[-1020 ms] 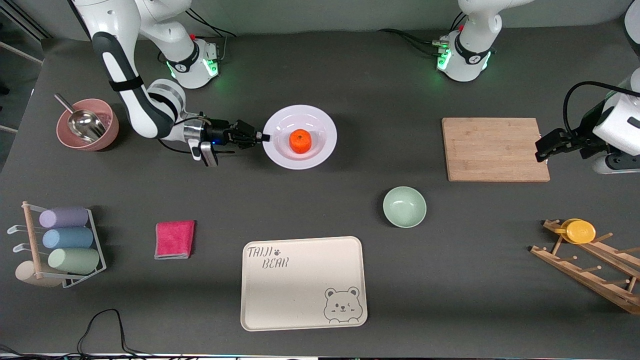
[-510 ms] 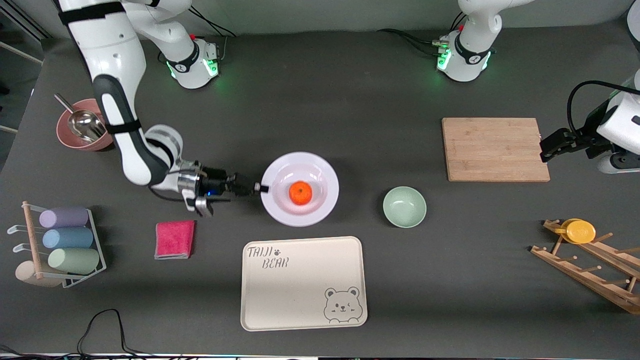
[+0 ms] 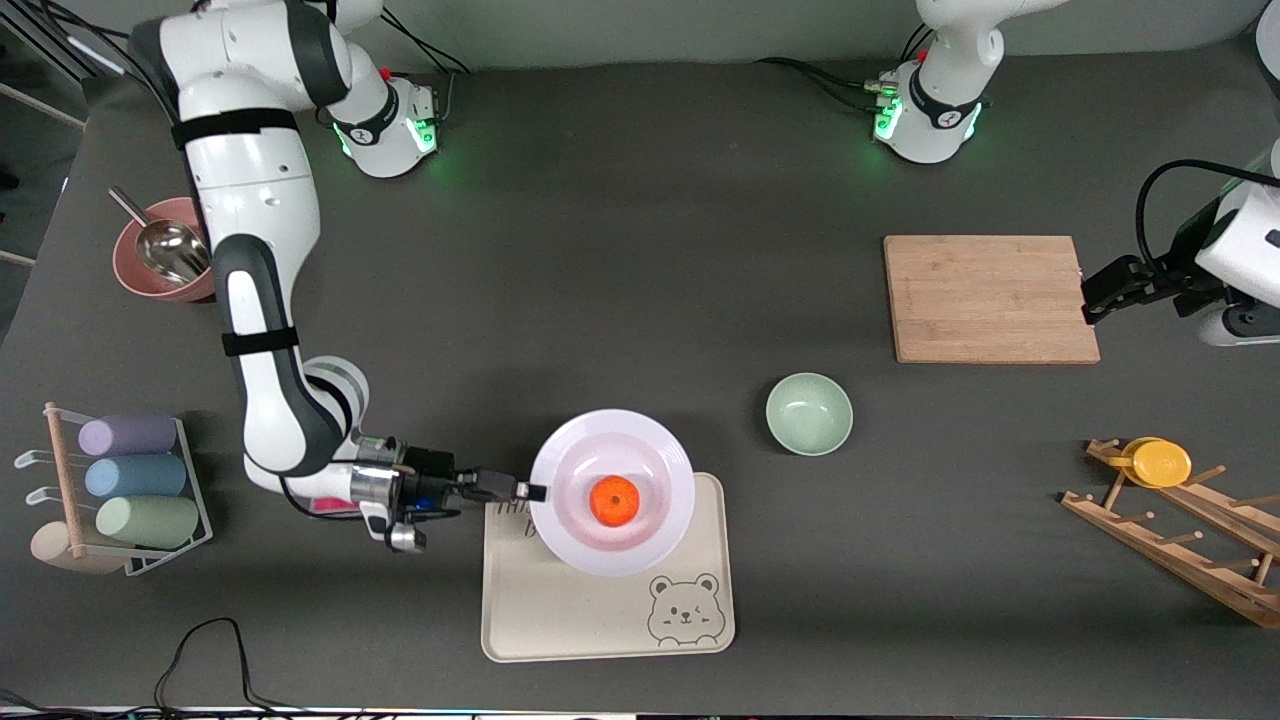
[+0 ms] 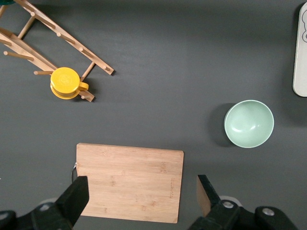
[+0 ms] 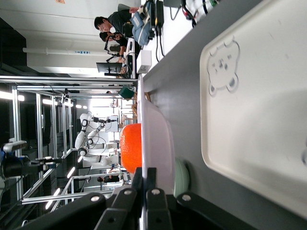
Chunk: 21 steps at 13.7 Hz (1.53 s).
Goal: Place orange and plate with both arms
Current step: 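Slide the plate with the right gripper onto the bear tray, then set the plate down on the tray with the right gripper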
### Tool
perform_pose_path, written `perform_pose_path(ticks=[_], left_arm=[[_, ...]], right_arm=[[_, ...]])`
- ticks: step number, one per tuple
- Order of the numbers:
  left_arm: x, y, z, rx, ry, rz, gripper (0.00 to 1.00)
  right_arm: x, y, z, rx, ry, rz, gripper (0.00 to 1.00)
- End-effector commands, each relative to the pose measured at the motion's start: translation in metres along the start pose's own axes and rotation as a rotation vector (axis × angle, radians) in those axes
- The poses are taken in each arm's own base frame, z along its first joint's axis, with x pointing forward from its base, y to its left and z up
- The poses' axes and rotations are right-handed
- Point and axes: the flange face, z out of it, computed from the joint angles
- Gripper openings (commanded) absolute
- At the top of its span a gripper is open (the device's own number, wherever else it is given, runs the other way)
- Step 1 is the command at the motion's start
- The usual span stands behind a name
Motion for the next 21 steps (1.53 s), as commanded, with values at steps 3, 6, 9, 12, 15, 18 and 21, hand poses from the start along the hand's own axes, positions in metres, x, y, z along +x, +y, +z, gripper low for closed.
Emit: perform_pose_path(ticks=[3, 6, 9, 12, 15, 18, 21], left_arm=[[-0.004, -0.002, -0.005, 0.015, 0.004, 0.019, 1.00], [-0.004, -0.003, -0.005, 0.015, 0.006, 0.017, 1.00], [-0.003, -0.004, -0.004, 0.014, 0.006, 0.016, 1.00], [-0.003, -0.004, -0.002, 0.014, 0.003, 0.016, 1.00], [-0.003, -0.005, -0.002, 0.014, 0.001, 0.014, 1.00], [-0.003, -0.005, -0.002, 0.013, 0.001, 0.012, 1.00], [-0.003, -0.005, -0.004, 0.013, 0.004, 0.012, 1.00]], right_arm=[[0.044, 0.016, 0.010, -0.060, 0.096, -0.021, 0.00], [0.041, 0.046, 0.019, -0.092, 0.110, -0.017, 0.00], [0.035, 0.073, 0.023, -0.085, 0.114, -0.010, 0.00], [0.027, 0.091, 0.024, -0.091, 0.111, 0.017, 0.00], [0.020, 0.105, 0.023, -0.103, 0.103, 0.044, 0.00], [0.017, 0.112, 0.022, -0.109, 0.100, 0.056, 0.00], [0.016, 0.113, 0.021, -0.113, 0.097, 0.054, 0.22]])
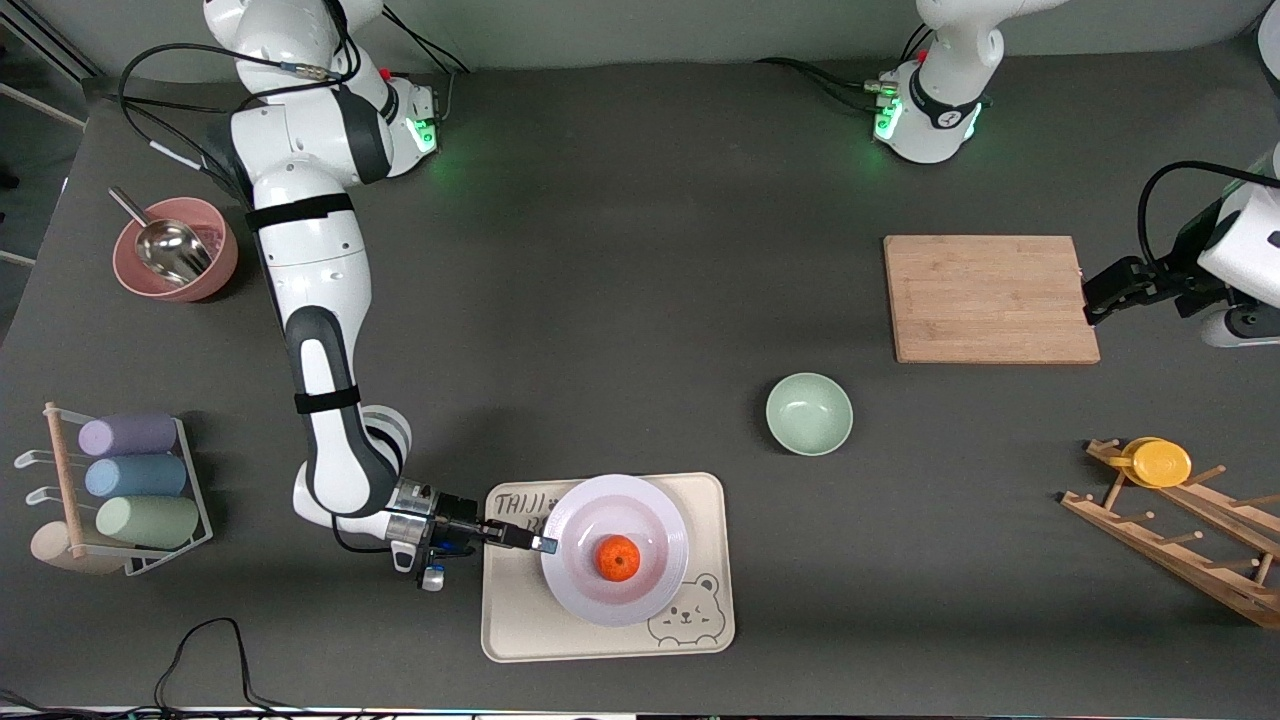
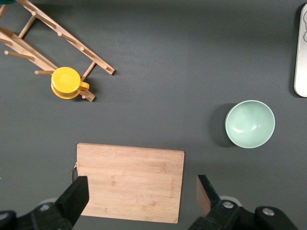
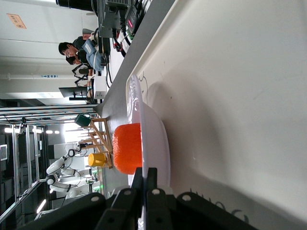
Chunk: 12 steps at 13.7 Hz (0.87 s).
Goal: Place orange and plate with both arms
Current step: 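Set the plate down on the tray with the right gripper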
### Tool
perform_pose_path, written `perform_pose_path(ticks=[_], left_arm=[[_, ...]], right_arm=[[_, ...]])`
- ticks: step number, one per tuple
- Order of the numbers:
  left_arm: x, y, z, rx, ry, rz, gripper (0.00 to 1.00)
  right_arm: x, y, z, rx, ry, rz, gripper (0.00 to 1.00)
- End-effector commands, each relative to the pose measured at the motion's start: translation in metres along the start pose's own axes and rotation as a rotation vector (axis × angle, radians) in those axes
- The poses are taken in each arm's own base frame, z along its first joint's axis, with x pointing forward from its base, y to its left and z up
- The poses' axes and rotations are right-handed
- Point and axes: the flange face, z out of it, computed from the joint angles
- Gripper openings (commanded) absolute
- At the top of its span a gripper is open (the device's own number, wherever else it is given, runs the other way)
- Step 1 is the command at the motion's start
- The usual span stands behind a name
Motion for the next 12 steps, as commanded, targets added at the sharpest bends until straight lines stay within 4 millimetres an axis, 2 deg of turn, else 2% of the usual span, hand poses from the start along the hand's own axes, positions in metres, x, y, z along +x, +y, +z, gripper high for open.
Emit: perform_pose_path(ticks=[1, 4, 7, 12], left_arm=[[-0.004, -0.003, -0.005, 0.012, 0.007, 0.015, 1.00], [-0.004, -0.002, -0.004, 0.012, 0.004, 0.017, 1.00], [-0.004, -0.002, -0.005, 0.014, 0.004, 0.017, 1.00], [-0.006, -0.002, -0.005, 0.017, -0.002, 0.019, 1.00]], right_arm=[[-0.001, 0.000, -0.001, 0.015, 0.007, -0.004, 0.36], [-0.001, 0.000, 0.000, 0.014, 0.005, -0.005, 0.63], [0.001, -0.003, -0.003, 0.008, 0.005, -0.005, 0.70], [0.007, -0.013, -0.017, -0.111, -0.049, -0.014, 0.71]])
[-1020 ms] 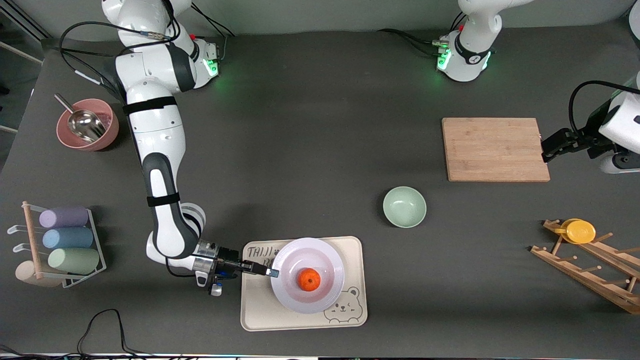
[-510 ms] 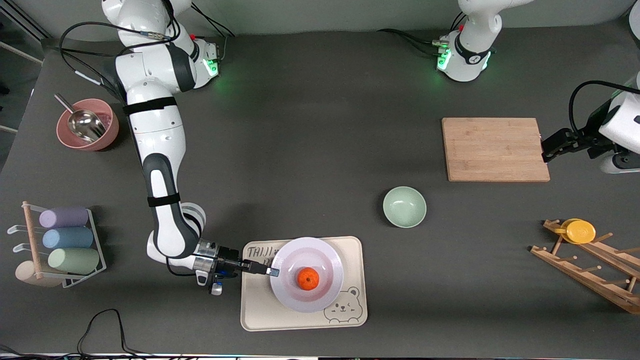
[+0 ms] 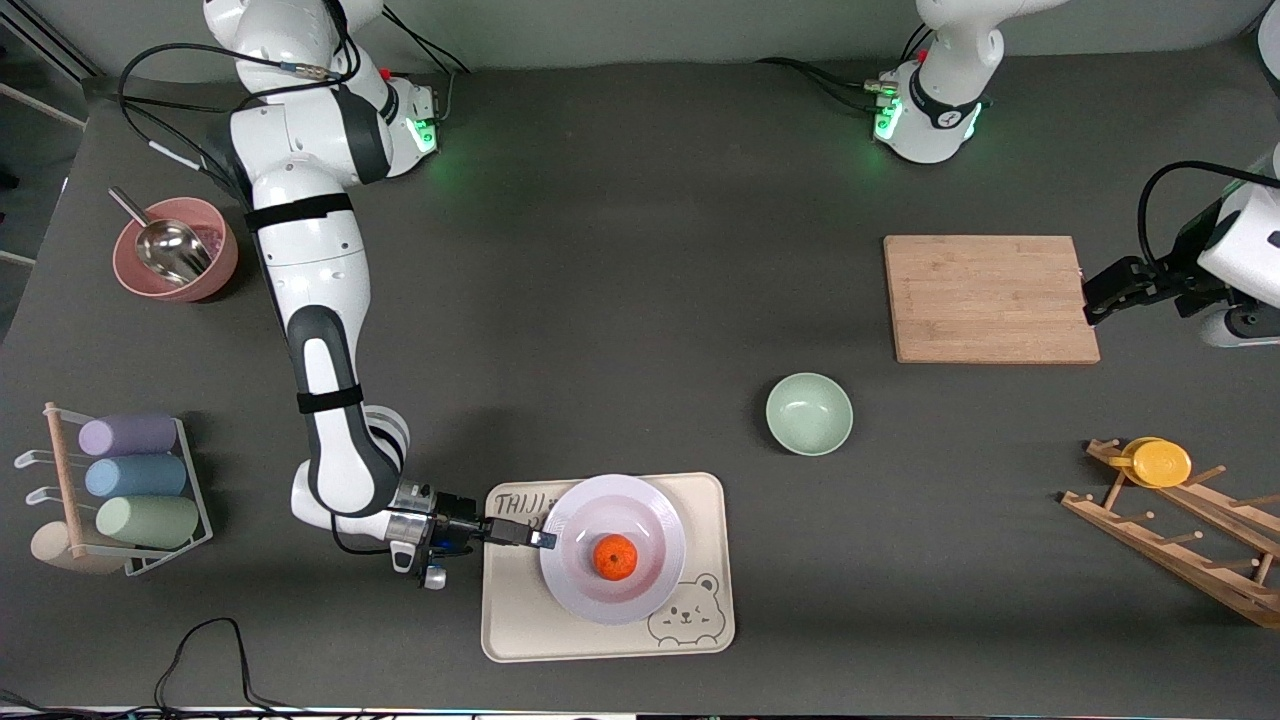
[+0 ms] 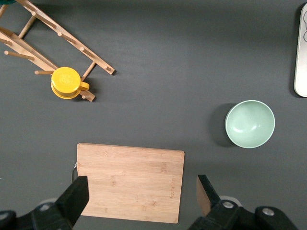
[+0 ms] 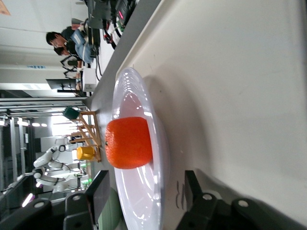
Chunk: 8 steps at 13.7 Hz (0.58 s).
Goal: Place orange and plate with both arms
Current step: 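Set the plate down on the tray with the right gripper, then open the right gripper and draw it back from the plate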
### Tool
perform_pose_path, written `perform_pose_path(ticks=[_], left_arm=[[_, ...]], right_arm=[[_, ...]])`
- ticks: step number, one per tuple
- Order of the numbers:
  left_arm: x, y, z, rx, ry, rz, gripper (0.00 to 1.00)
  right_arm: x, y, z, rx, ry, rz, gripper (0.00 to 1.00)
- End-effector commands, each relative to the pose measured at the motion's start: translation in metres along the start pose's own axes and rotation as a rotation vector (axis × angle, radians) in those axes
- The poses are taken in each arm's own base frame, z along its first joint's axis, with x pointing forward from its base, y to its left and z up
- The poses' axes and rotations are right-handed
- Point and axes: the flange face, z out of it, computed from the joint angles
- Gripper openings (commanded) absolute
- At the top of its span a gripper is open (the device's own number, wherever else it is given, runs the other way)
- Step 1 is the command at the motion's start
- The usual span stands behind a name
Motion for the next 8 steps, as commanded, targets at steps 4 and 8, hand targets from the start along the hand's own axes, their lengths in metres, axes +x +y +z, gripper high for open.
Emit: perform_pose_path(ticks=[4, 8], left_arm=[[-0.006, 0.001, -0.007, 0.016, 0.005, 0.022, 1.00], [-0.006, 0.001, -0.007, 0.016, 0.005, 0.022, 1.00]], right_arm=[[0.023, -0.045, -0.054, -0.144, -0.035, 0.003, 0.72], [0.032, -0.086, -0.129, -0.340, -0.098, -0.113, 1.00]])
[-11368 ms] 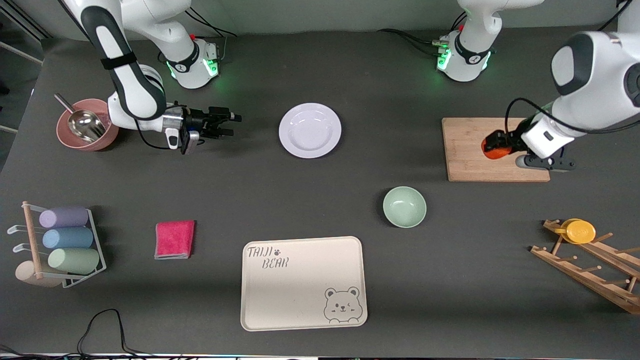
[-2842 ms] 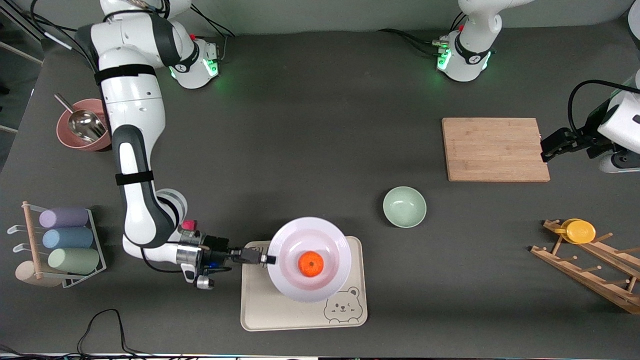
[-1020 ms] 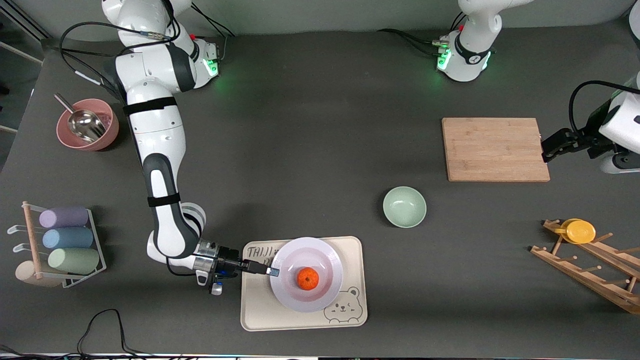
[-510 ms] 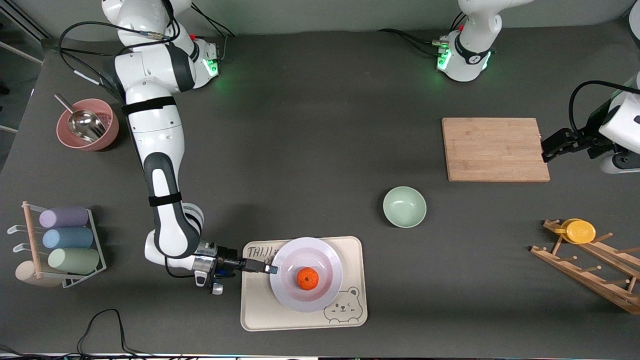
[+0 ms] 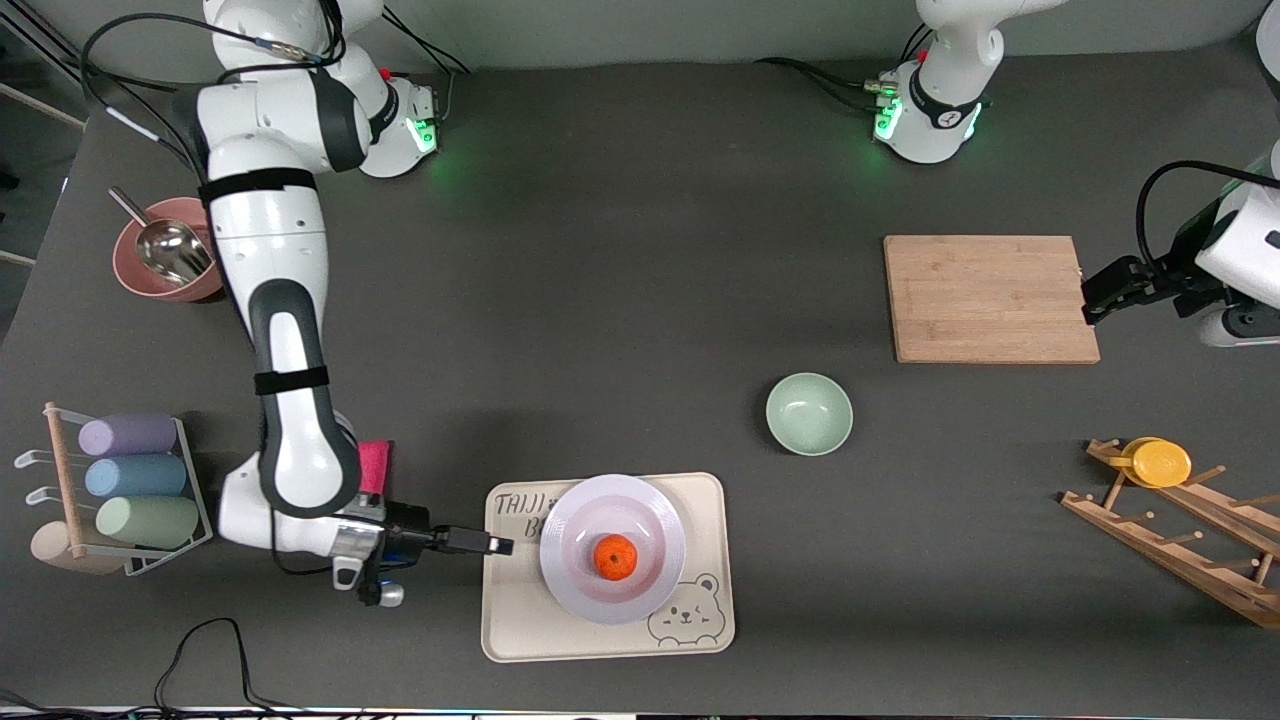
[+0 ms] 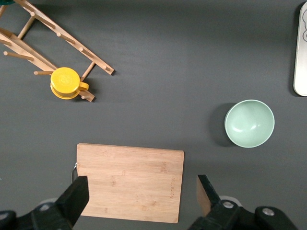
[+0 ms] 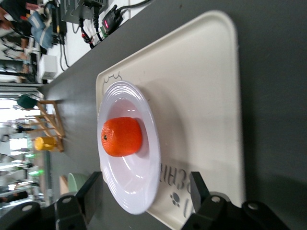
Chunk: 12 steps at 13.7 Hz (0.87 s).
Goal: Place orange and plate with both arms
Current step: 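Open the right gripper and draw it back from the plate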
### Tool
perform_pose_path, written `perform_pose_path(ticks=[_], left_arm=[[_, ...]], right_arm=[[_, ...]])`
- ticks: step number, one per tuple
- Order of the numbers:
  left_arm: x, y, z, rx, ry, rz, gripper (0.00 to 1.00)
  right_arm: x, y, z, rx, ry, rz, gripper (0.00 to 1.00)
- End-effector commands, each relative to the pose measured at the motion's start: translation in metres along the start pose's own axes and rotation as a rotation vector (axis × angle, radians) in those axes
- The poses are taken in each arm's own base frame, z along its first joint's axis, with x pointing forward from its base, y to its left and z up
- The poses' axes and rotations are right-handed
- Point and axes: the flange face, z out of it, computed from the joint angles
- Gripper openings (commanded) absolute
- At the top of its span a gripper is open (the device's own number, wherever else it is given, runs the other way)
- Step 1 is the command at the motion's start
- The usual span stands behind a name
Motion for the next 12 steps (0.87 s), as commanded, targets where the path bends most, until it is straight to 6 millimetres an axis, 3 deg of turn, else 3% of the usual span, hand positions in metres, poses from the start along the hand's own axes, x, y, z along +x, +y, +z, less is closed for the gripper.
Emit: perform_pose_path(ticks=[1, 2, 5, 8, 10, 11, 12], left_arm=[[-0.005, -0.001, -0.006, 0.016, 0.003, 0.016, 1.00], [-0.005, -0.002, -0.005, 0.016, 0.003, 0.015, 1.00], [-0.004, -0.004, -0.002, 0.015, -0.002, 0.035, 1.00], [-0.002, -0.013, 0.000, 0.001, -0.003, 0.052, 1.00], [-0.001, -0.013, 0.001, -0.001, -0.005, 0.053, 1.00], [0.000, -0.013, 0.004, -0.004, -0.010, 0.053, 1.00], [0.000, -0.013, 0.004, -0.004, -0.010, 0.053, 1.00]], right_arm=[[-0.009, -0.015, -0.068, -0.132, -0.065, -0.054, 1.00], [-0.013, -0.027, -0.093, -0.188, -0.086, -0.088, 1.00], [-0.035, -0.051, -0.193, -0.401, -0.108, -0.173, 1.00], [-0.071, -0.066, -0.272, -0.511, -0.104, -0.130, 1.00], [-0.096, -0.094, -0.322, -0.613, -0.115, -0.073, 1.00], [-0.117, -0.114, -0.357, -0.665, -0.136, -0.041, 1.00], [-0.127, -0.127, -0.372, -0.703, -0.136, -0.034, 1.00]])
